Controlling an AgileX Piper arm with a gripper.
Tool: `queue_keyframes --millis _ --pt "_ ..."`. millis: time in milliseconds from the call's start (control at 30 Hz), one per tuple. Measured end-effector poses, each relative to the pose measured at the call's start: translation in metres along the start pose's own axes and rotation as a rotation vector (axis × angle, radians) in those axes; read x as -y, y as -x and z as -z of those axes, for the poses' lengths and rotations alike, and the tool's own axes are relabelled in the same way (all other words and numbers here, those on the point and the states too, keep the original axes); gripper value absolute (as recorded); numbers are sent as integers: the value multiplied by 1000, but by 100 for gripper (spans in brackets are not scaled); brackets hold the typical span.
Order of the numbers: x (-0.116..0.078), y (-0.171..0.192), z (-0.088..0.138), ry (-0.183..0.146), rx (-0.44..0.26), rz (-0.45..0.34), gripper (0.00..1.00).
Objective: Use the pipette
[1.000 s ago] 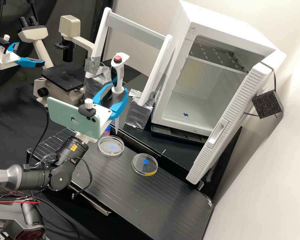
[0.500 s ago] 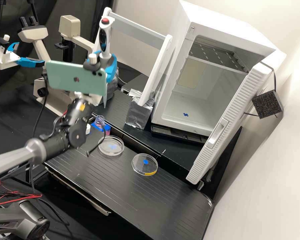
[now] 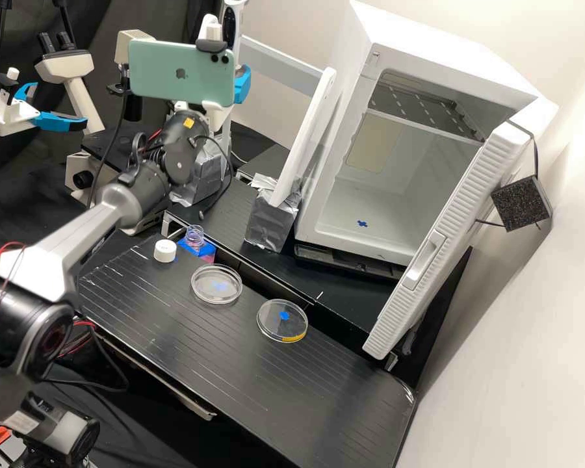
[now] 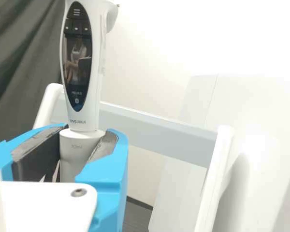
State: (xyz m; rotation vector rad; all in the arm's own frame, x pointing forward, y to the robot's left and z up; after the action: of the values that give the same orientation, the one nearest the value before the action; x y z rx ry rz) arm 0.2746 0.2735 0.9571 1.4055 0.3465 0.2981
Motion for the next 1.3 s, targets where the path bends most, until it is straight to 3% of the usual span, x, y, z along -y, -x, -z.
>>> queue_keyframes --millis 367,400,433,467,567,600,633,667,767,833,1033,1300 --pt "-2 -37 2 -6 91 20 0" --pt "-2 -39 3 -16 95 20 0" --pt "-4 -43 5 -63 112 20 0" --pt "-6 -45 3 -57 147 31 0" --pt "-15 -49 -3 -81 228 95 0" --pt "-15 -50 -4 -118 234 134 0" --pt "-13 -52 -6 -122 229 187 0" --pt "-9 -54 -6 -93 209 239 0" --pt "6 -63 4 -120 102 344 0" --pt "11 -64 8 -133 79 382 0" --pt "15 -61 6 -106 72 376 0" --pt "0 -41 3 -135 20 332 0"
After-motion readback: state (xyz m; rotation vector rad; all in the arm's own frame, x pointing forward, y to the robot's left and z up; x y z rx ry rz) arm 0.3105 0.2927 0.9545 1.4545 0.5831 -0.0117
